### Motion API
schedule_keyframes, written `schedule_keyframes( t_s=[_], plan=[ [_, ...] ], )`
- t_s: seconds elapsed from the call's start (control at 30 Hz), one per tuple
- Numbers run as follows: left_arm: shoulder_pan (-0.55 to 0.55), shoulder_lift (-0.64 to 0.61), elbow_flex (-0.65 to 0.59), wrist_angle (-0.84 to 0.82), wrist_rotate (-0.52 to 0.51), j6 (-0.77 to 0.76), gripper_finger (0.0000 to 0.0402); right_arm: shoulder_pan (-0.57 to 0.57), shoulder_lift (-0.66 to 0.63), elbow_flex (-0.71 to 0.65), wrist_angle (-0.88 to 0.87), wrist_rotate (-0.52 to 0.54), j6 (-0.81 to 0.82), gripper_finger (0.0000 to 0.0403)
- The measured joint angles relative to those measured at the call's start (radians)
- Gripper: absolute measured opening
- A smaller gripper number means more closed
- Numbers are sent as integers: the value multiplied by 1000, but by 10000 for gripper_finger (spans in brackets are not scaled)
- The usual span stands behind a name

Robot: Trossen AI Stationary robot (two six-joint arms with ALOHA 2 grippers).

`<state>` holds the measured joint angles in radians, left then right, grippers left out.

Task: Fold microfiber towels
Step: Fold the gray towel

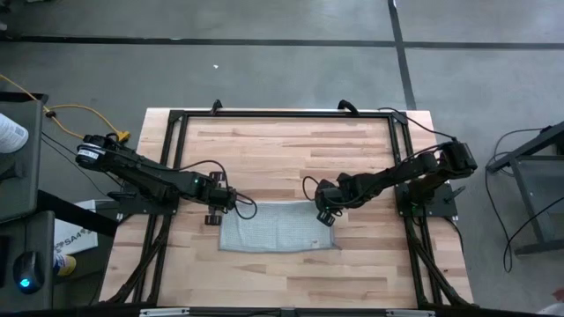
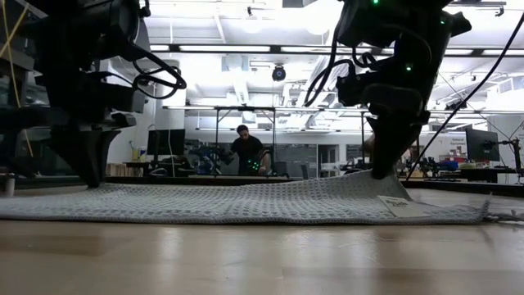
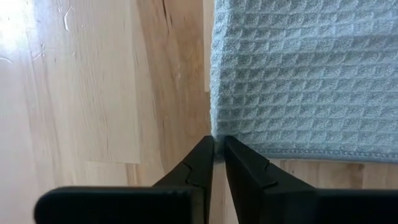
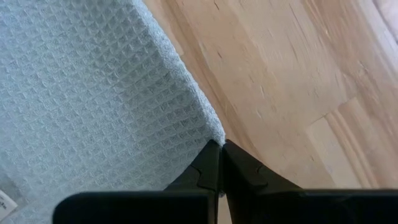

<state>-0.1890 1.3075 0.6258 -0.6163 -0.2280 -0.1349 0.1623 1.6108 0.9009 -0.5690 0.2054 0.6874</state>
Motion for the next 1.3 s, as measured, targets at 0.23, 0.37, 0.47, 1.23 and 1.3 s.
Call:
schedule_keyframes(
  t_s=[0.23, 0.37, 0.47, 1.23, 1.3],
  plan=[
    [0, 0, 0, 1, -4, 7, 74, -7, 0, 0, 0, 5, -12, 53],
    [0, 0, 0, 2, -18, 7, 89, -20, 0, 0, 0, 5, -12, 92],
    [0, 0, 0, 2, -39, 9, 94, -34, 0, 0, 0, 6, -12, 114],
    [-1, -1, 115, -81, -103, 59, 95, -90, 0, 0, 104, -118, -82, 142],
    [-1, -2, 123, -103, -90, 51, 95, -81, 0, 0, 102, -123, -80, 139]
  ],
)
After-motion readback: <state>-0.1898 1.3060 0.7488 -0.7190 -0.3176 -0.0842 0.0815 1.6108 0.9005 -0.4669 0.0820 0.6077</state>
